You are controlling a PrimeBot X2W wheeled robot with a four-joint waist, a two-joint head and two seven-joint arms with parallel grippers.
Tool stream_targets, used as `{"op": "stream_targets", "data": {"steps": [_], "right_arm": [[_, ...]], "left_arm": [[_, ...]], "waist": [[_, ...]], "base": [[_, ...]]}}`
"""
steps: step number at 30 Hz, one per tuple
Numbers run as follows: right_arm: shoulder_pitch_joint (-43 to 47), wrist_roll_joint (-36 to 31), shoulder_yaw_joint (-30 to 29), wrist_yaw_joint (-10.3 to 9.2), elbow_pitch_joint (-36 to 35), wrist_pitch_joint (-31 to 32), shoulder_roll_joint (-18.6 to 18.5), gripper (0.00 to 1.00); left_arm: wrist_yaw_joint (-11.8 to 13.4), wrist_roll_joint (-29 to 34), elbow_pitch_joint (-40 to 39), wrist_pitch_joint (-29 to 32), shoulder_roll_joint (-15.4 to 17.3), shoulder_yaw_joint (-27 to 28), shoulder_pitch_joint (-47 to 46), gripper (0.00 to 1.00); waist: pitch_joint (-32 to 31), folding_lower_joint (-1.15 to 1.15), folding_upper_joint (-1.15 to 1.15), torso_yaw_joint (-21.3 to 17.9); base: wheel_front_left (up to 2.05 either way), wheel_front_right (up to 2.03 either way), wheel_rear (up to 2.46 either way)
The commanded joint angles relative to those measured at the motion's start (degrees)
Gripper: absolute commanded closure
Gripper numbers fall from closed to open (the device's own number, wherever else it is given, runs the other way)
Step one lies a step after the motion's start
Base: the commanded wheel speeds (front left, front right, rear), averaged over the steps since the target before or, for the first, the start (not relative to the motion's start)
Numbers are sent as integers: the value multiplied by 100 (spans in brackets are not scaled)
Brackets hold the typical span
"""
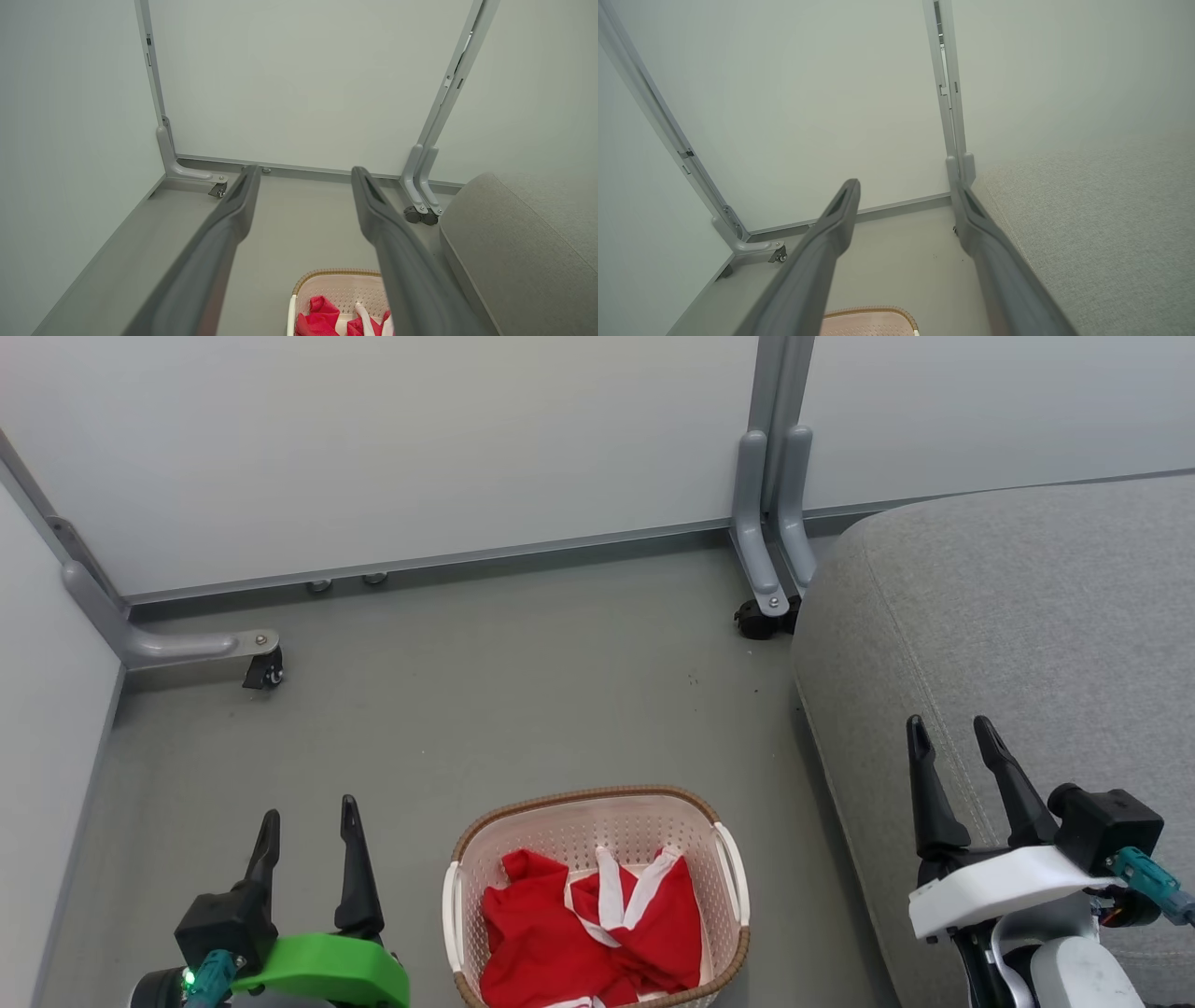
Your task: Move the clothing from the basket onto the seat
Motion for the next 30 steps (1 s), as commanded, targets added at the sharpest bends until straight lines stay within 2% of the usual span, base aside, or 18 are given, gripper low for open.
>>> {"op": "stream_targets", "data": {"steps": [1,7,24,30], "right_arm": [[18,-183,16,1,-85,-63,-10,0],[53,-488,122,1,-55,-140,-3,0],[97,-1204,385,1,26,-356,-27,0],[126,-1365,382,1,31,-416,-11,0]], "left_arm": [[87,125,-81,-59,92,-75,-55,0],[174,300,-176,-140,144,-245,-41,0],[-271,1017,-41,-344,-10,-273,187,0],[-334,1338,81,-406,-49,-271,221,0]], "waist": [[-4,0,0,-1],[-23,0,0,-2],[-80,0,0,21],[-101,-1,0,22]], "base": [[0,0,0],[0,0,0],[0,0,0],[0,0,0]]}}
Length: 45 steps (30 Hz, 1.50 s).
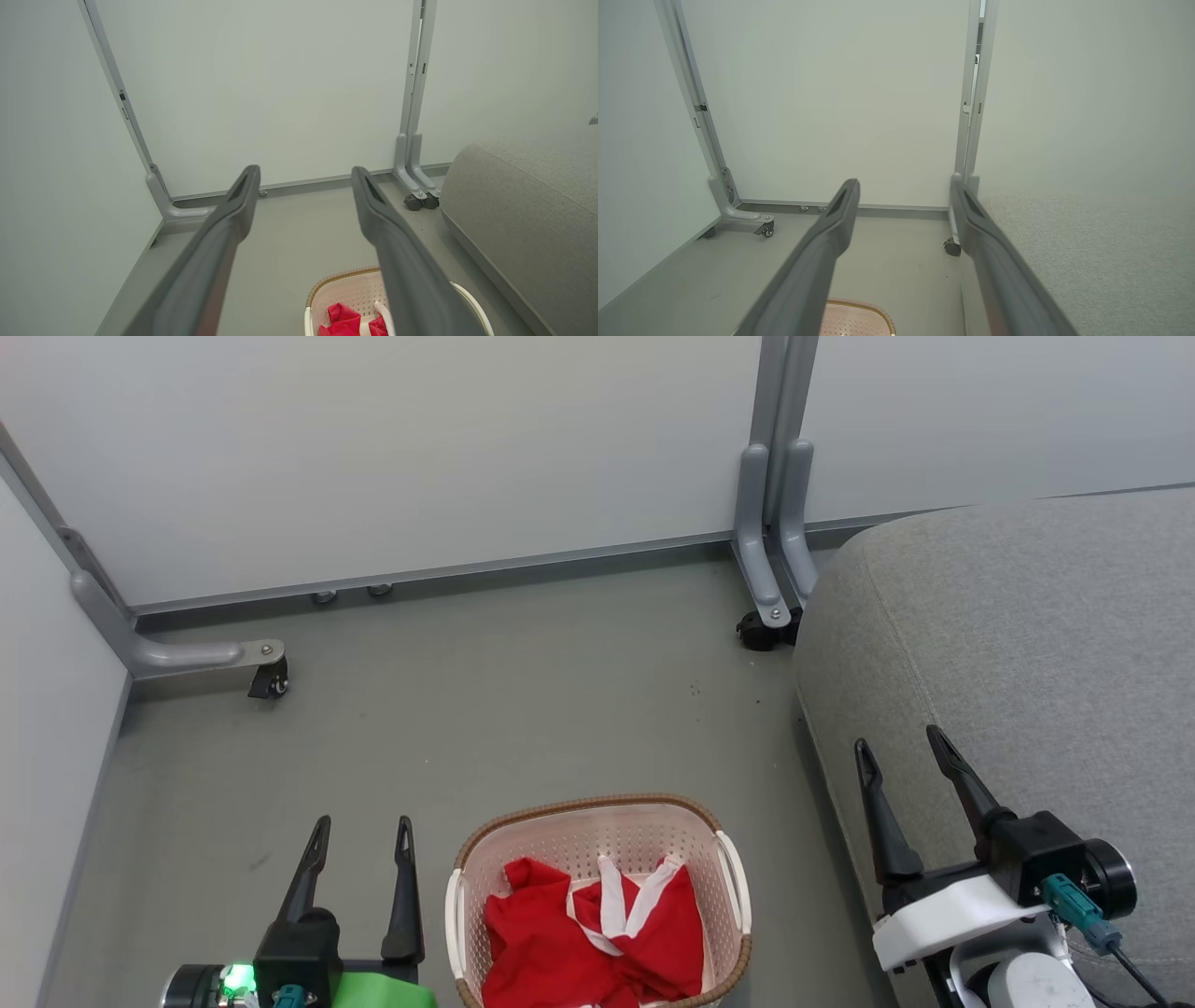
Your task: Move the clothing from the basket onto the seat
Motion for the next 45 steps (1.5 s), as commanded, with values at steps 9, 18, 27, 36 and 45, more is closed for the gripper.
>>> {"op": "stream_targets", "data": {"steps": [9,18,27,36,45], "right_arm": [[71,-230,-76,0,-80,-137,16,0],[146,222,41,0,46,-221,28,0],[143,1449,192,0,447,-214,26,0],[87,1609,271,0,540,-214,19,0],[147,1616,288,0,488,-214,6,0]], "left_arm": [[-369,282,8,-122,-130,178,138,0],[-1084,12,105,-212,-476,942,298,0],[-1401,-446,599,-196,-503,1038,302,0],[-1451,-635,863,-195,-505,1053,217,0],[-1468,-516,1094,-195,-504,935,168,0]], "waist": [[-20,-1,0,-10],[-55,-1,0,6],[-47,-1,0,-5],[-80,-1,0,-12],[-51,-1,0,33]], "base": [[0,0,0],[0,0,0],[0,0,0],[0,0,0],[0,0,0]]}}
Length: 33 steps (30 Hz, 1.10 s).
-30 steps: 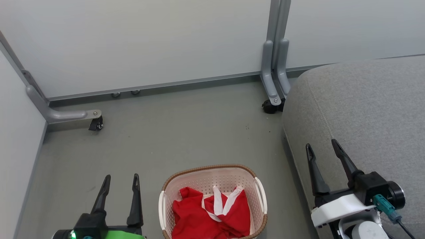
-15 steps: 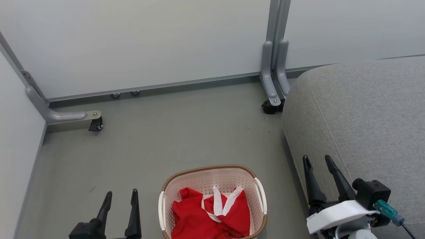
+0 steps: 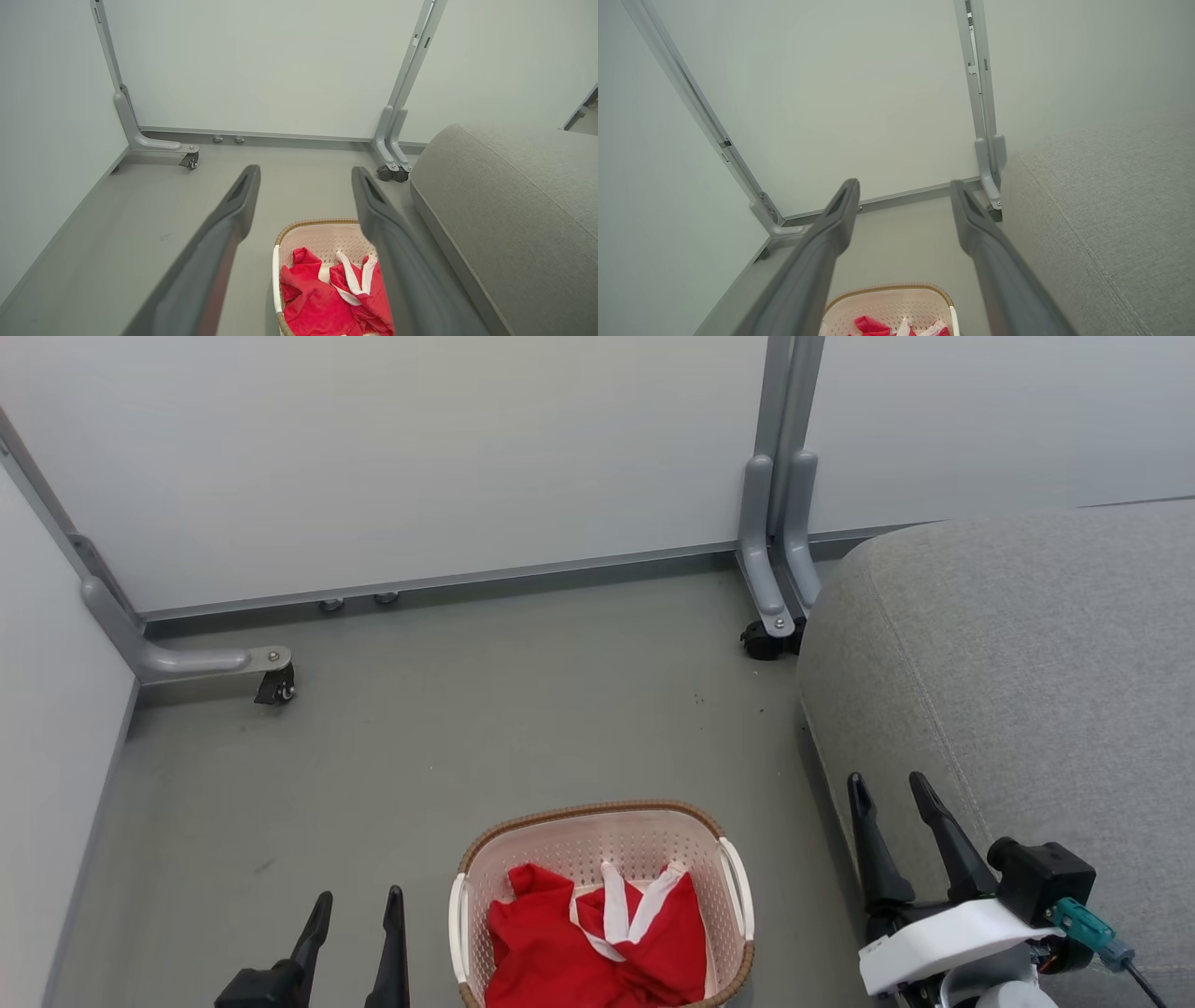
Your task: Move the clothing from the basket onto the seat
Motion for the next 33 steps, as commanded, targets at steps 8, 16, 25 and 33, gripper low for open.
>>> {"op": "stream_targets", "data": {"steps": [8,16,25,33], "right_arm": [[-93,36,-57,0,-77,-18,-23,0],[-230,-3,-153,0,-155,-18,-16,0],[-675,-119,-112,0,-300,-18,-51,0],[-1106,-109,61,0,-432,-18,-29,0]], "left_arm": [[-49,185,169,2,11,87,-343,0],[-76,298,244,2,11,84,-672,0],[-100,720,1015,2,12,-108,-1583,0],[-152,1282,2491,3,195,-534,-2861,0]], "waist": [[460,0,0,-172],[1005,0,0,-260],[2081,0,0,-387],[3276,0,0,-699]], "base": [[0,0,0],[0,0,0],[0,0,0],[0,0,0]]}}
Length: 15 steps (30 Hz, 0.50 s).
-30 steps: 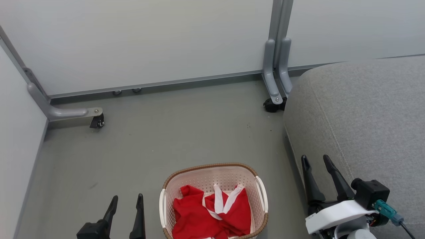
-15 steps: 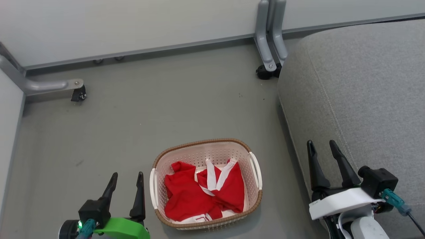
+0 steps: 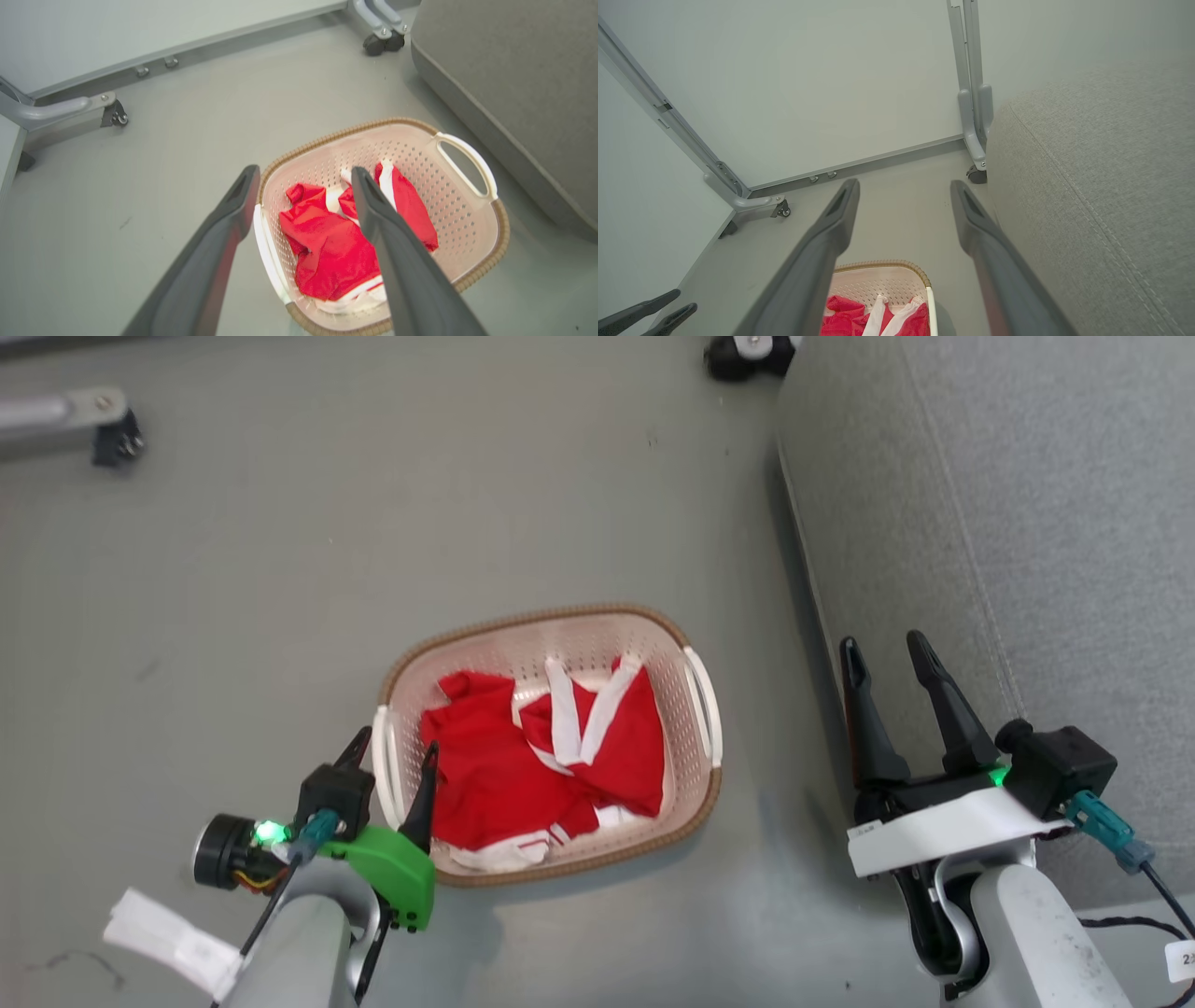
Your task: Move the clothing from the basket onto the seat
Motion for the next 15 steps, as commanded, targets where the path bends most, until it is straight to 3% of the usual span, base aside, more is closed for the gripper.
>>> {"op": "stream_targets", "data": {"steps": [1,8,15], "right_arm": [[-127,13,14,0,-33,-18,-6,0],[-419,294,283,0,71,-18,15,0],[-551,692,477,0,-10,-18,22,0]], "left_arm": [[-14,80,294,3,59,-59,-318,0],[-39,279,1941,3,197,-398,-1363,0],[75,586,2834,29,337,-743,-2020,0]], "waist": [[966,0,0,-334],[1592,0,0,-715],[1897,0,0,-932]], "base": [[0,0,0],[0,0,0],[0,0,0]]}}
